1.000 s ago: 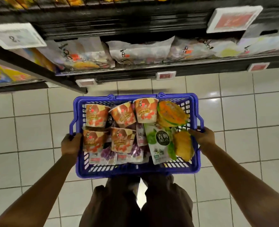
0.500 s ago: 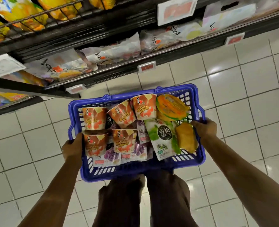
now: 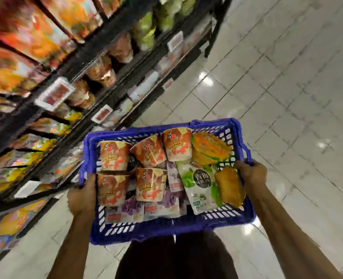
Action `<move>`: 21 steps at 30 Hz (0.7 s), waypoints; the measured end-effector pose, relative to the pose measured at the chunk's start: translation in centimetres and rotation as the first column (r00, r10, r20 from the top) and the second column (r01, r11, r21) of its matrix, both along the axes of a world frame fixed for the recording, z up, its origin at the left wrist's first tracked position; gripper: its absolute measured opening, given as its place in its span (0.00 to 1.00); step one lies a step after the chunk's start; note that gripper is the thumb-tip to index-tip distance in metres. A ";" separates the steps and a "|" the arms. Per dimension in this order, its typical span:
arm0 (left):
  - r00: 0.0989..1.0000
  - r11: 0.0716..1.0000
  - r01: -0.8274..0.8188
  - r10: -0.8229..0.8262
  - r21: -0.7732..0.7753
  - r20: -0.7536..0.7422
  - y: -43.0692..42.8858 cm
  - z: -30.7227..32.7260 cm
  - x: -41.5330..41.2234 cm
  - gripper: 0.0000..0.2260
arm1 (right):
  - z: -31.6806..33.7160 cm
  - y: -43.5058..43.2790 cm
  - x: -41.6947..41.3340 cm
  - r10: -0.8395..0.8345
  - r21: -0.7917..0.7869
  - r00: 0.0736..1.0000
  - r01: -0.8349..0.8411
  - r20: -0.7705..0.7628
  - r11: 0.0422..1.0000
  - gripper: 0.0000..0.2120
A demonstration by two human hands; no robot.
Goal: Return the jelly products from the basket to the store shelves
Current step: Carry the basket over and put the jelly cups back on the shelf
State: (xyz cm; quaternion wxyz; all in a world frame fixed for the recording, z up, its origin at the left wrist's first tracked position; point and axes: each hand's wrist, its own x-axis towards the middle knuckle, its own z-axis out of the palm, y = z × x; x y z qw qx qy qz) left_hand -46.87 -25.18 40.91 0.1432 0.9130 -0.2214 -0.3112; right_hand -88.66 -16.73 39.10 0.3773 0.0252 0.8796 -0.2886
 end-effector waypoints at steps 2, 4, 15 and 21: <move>0.997 0.995 0.068 -0.071 -0.071 -0.043 -1.6 4.7 -3.7 0.36 | 4.3 1.8 -2.6 -0.079 -0.058 0.997 0.080 0.027 0.995 0.11; 0.985 0.982 0.169 -0.172 -0.086 -0.033 -3.3 8.3 -6.9 0.40 | 7.8 3.4 -5.0 -0.153 -0.107 0.988 0.156 0.029 0.982 0.12; 0.875 0.865 0.479 -0.484 -0.145 0.006 -13.2 13.4 -25.5 0.32 | 14.3 6.6 -16.6 -0.423 -0.195 0.906 0.414 -0.005 0.889 0.09; 0.798 0.793 0.580 -0.599 -0.185 -0.064 -21.7 12.1 -38.5 0.34 | 15.1 2.0 -25.8 -0.467 -0.182 0.882 0.451 -0.058 0.874 0.12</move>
